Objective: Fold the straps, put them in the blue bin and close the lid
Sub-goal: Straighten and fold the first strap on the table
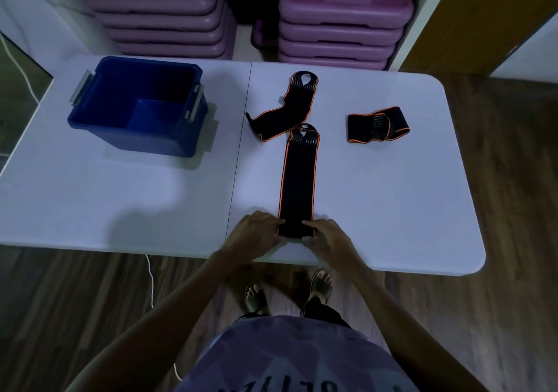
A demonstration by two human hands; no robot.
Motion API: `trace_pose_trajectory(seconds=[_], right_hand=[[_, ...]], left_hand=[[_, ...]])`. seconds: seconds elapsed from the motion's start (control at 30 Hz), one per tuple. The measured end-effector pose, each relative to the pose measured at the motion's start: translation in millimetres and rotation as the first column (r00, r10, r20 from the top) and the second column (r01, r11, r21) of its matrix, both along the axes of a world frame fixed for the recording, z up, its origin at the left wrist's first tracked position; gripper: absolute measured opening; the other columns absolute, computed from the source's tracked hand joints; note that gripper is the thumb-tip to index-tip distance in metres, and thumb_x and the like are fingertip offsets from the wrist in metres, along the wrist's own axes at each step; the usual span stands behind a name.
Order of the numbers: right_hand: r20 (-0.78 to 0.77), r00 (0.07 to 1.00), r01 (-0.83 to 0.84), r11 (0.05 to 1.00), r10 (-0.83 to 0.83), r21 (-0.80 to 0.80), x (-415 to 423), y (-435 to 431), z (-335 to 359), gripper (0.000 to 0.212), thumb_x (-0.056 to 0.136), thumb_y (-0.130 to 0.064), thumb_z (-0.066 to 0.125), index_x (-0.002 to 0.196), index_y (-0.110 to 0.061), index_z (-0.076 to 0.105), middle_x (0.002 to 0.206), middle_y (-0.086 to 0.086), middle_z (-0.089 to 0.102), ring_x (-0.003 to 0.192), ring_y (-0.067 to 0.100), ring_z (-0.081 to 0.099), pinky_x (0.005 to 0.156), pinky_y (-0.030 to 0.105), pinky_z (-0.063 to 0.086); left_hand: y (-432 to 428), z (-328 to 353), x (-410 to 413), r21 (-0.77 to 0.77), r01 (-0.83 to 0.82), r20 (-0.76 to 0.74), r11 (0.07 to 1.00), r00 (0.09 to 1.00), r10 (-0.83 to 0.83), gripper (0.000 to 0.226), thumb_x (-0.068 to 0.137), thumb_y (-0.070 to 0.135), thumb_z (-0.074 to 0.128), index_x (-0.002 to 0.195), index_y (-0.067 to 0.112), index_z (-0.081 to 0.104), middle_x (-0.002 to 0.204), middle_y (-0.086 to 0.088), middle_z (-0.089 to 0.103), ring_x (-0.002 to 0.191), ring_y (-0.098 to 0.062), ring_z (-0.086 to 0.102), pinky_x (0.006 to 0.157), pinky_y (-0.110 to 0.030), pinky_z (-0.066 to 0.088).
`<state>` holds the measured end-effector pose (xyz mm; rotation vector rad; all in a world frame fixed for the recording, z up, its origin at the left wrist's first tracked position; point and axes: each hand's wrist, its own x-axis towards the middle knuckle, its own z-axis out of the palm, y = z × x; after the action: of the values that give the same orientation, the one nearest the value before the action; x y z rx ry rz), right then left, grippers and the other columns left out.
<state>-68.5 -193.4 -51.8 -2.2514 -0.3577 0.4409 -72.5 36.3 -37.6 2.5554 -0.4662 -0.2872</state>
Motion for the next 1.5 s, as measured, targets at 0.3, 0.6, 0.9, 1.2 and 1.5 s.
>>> trace_pose_trajectory(seconds=[0.3,0.6,0.9,1.2,1.5], right_hand=[[-0.125,0.968,0.216,0.976,-0.219,-0.038,11,13,-2,0.034,0.094,-0.044,0.046,0.120,-0.022,0.050,0.077,0.003,0.063,0.071,0.021,0.060,0.064,0.037,0.046],[-0.074,0.997,0.033,0.999,-0.034,-0.010,-1,1,-3,0.055,0.084,-0.009,0.058,0.135,-0.021,0.042,0.123,-0.001,0.053,0.090,0.016,0.059,0.080,0.030,0.050],[-0.154,0.982,0.123,0.991,-0.112,0.059,12,-4,3,0.028,0.094,-0.025,0.054,0.122,-0.021,0.058,0.082,0.015,0.059,0.070,0.017,0.051,0.060,0.022,0.036],[-0.143,0.937,0.308,0.947,-0.319,-0.093,27,10,1,0.036,0.091,-0.049,0.049,0.086,-0.014,0.053,0.073,0.003,0.065,0.064,0.017,0.063,0.066,0.037,0.048],[-0.041,0.999,0.009,0.996,-0.013,-0.091,17,-8,-7,0.057,0.080,-0.033,0.068,0.133,-0.029,0.046,0.120,-0.008,0.047,0.097,0.006,0.050,0.083,0.027,0.048]], left_hand=[[-18,-8,9,-0.084,-0.367,-0.357,0.926,0.879,0.316,0.033,0.091,0.038,0.053,0.063,0.022,0.046,0.062,0.004,0.046,0.061,-0.018,0.046,0.060,-0.031,0.038],[-18,-12,-6,-0.126,-0.285,-0.142,0.950,0.953,0.267,0.032,0.092,0.033,0.053,0.122,0.019,0.052,0.092,-0.007,0.067,0.077,-0.025,0.062,0.068,-0.032,0.048],[-13,-13,-1,-0.154,-0.231,-0.194,0.961,0.960,0.200,0.038,0.090,0.025,0.058,0.127,0.017,0.054,0.107,-0.005,0.062,0.084,-0.013,0.051,0.072,-0.022,0.039],[-31,-13,9,-0.228,-0.559,-0.299,0.797,0.819,0.490,0.026,0.090,0.036,0.054,0.075,0.016,0.050,0.078,-0.004,0.054,0.070,-0.020,0.053,0.063,-0.031,0.040],[-15,-21,3,-0.081,-0.137,0.003,0.987,0.990,0.138,0.054,0.083,0.047,0.059,0.125,0.012,0.053,0.119,-0.007,0.061,0.109,-0.020,0.055,0.090,-0.035,0.050]])
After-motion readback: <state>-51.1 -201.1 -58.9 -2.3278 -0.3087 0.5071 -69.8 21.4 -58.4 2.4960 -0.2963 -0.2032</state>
